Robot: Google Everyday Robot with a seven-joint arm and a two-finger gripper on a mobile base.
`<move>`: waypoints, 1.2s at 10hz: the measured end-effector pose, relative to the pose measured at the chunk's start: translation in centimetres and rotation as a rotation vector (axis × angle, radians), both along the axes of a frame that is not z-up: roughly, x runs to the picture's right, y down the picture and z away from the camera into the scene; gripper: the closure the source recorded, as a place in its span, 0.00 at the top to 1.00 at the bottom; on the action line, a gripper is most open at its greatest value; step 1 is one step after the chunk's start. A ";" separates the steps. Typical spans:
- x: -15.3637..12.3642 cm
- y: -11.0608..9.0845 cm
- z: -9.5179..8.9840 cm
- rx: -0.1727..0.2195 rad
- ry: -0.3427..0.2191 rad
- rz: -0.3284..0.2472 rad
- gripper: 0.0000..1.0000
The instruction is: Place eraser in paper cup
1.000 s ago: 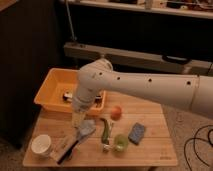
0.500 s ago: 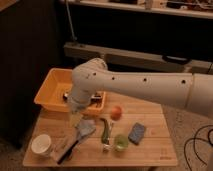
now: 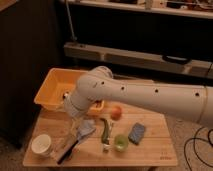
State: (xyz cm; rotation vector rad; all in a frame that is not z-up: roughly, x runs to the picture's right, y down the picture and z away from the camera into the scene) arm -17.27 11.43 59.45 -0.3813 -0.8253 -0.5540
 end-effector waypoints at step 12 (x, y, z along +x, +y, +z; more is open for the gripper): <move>-4.9 5.6 0.3 -0.147 0.060 -0.243 0.65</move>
